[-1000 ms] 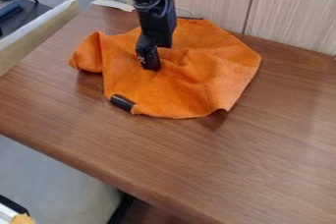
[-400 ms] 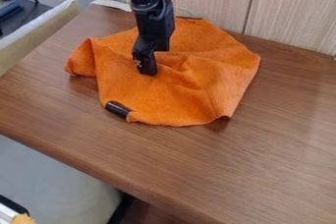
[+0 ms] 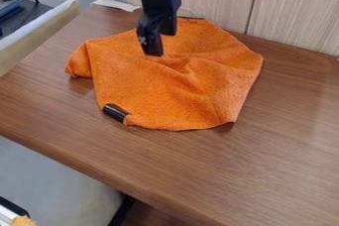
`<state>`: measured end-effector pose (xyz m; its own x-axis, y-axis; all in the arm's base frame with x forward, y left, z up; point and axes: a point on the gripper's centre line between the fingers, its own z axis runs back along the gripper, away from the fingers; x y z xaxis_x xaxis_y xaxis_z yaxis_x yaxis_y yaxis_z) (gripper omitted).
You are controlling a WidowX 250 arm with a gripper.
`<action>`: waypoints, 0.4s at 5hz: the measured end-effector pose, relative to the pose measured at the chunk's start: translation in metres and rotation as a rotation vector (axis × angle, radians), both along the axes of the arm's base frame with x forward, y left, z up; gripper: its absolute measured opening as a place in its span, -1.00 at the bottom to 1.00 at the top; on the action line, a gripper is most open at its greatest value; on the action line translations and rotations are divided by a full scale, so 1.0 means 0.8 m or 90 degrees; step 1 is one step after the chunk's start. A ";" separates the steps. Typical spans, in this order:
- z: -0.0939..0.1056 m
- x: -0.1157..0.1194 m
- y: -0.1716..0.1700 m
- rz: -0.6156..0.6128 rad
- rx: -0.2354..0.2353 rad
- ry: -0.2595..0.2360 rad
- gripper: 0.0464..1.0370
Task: Move the cloth to the top of the table
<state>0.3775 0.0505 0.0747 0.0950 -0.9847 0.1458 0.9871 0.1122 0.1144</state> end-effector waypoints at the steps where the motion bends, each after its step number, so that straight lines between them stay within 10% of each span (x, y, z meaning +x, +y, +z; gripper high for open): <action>1: 0.047 -0.015 0.000 0.008 0.003 -0.005 0.92; 2: 0.071 -0.029 0.003 0.004 0.002 -0.012 0.93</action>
